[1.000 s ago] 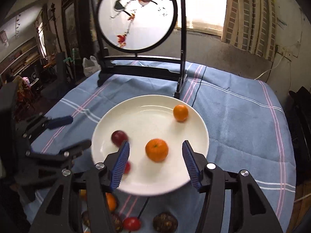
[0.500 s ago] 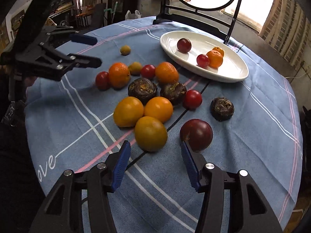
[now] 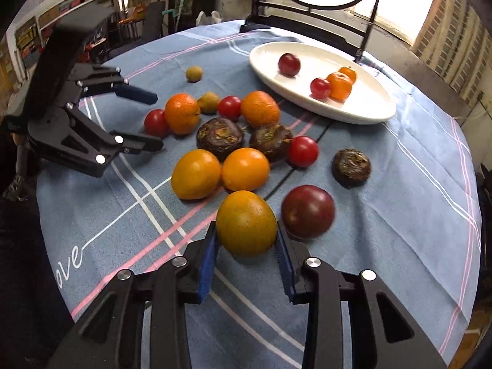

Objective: Organize fruits
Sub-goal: 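Grasp a red tomato with the left tool while the right tool grasps a yellow tomato, then place both held fruits on the white plate and open both tools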

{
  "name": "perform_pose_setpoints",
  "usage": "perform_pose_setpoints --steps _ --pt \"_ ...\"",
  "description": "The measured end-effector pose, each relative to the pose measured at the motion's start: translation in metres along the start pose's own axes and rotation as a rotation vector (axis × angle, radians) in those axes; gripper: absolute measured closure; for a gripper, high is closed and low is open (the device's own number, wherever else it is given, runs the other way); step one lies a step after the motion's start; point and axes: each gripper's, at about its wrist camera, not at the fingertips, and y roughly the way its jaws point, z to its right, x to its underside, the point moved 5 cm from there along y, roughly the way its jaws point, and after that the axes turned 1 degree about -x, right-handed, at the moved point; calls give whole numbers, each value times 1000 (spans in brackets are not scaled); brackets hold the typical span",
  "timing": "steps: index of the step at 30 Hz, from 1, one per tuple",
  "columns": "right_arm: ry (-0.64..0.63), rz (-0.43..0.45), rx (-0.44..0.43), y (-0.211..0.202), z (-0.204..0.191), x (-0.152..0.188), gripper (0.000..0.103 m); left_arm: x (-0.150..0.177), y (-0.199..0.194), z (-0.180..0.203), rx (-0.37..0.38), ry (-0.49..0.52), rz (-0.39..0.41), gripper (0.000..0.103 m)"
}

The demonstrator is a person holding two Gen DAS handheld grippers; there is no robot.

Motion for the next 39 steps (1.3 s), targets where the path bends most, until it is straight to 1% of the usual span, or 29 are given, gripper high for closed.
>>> perform_pose_setpoints --steps 1,2,4,8,10,12,13,17,21,24,28,34,39 --pt "10 3 1 -1 2 0 67 0 2 0 8 -5 -13 51" --pt "20 4 -4 -2 4 0 67 -1 2 0 18 -17 -14 57" --pt "22 11 2 -4 6 0 67 -2 1 1 22 -17 -19 71" --pt "15 41 -3 -13 6 -6 67 -2 -15 1 26 -8 4 72" --pt "9 68 3 -23 6 -12 67 -9 -31 -2 16 -9 43 72" --pt "9 104 20 -32 9 -24 67 -22 -48 -7 -7 -16 100 72" --pt "7 126 30 -37 11 -31 67 -31 -57 -9 -23 -21 137 72" --pt "13 234 67 -60 22 -69 67 -73 -83 -19 -137 -53 271 72" --pt "64 320 94 -71 43 -109 67 -123 -87 -29 -221 -103 359 72" --pt "99 328 101 -61 62 -134 67 -152 -71 -32 -219 -124 357 72" --pt "124 303 109 -34 85 -160 67 -176 -41 -31 -215 -119 322 72" --pt "173 258 121 8 114 -182 67 -192 3 -45 -228 -139 267 72" --pt "206 229 121 34 133 -189 67 -195 28 -55 -241 -149 228 72"
